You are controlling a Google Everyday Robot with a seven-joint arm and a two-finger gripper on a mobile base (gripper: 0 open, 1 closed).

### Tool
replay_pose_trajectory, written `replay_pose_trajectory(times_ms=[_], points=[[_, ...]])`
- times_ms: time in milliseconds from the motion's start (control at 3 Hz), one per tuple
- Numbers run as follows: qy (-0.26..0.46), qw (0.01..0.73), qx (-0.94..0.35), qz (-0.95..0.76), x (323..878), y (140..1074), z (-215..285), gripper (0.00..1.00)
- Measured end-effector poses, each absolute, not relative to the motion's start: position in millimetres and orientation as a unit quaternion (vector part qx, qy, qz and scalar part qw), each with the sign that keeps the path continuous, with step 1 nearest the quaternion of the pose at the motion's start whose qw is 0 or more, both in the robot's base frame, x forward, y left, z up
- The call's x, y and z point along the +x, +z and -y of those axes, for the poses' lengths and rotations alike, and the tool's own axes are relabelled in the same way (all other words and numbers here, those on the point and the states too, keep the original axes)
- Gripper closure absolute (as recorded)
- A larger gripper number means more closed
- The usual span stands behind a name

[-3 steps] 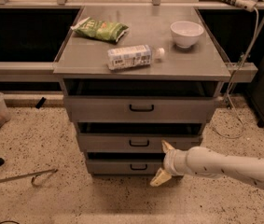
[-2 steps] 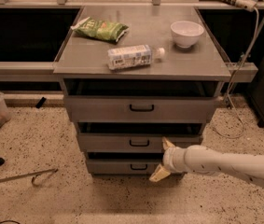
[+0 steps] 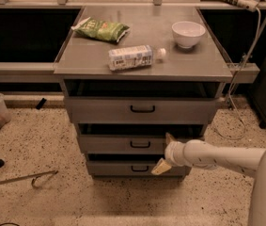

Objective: Open middle drawer

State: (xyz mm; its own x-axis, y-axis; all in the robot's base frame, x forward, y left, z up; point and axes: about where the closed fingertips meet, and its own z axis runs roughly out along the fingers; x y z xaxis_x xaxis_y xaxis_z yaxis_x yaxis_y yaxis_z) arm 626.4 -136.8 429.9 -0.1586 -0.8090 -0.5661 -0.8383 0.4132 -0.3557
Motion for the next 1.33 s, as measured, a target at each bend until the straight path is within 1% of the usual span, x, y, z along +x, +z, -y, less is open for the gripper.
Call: replay_pose_trajectory(times_ms=[333, 667, 1000, 1333], points=[[0.015, 0.357, -0.534, -0.767, 645, 422, 145, 0.0], [0.004, 0.364, -0.534, -0.763, 660, 422, 145, 0.0], [0.004, 0.356, -0.541, -0.762, 672, 419, 141, 0.0], [0.027, 0.325, -0.545, -0.772, 674, 410, 137, 0.0]])
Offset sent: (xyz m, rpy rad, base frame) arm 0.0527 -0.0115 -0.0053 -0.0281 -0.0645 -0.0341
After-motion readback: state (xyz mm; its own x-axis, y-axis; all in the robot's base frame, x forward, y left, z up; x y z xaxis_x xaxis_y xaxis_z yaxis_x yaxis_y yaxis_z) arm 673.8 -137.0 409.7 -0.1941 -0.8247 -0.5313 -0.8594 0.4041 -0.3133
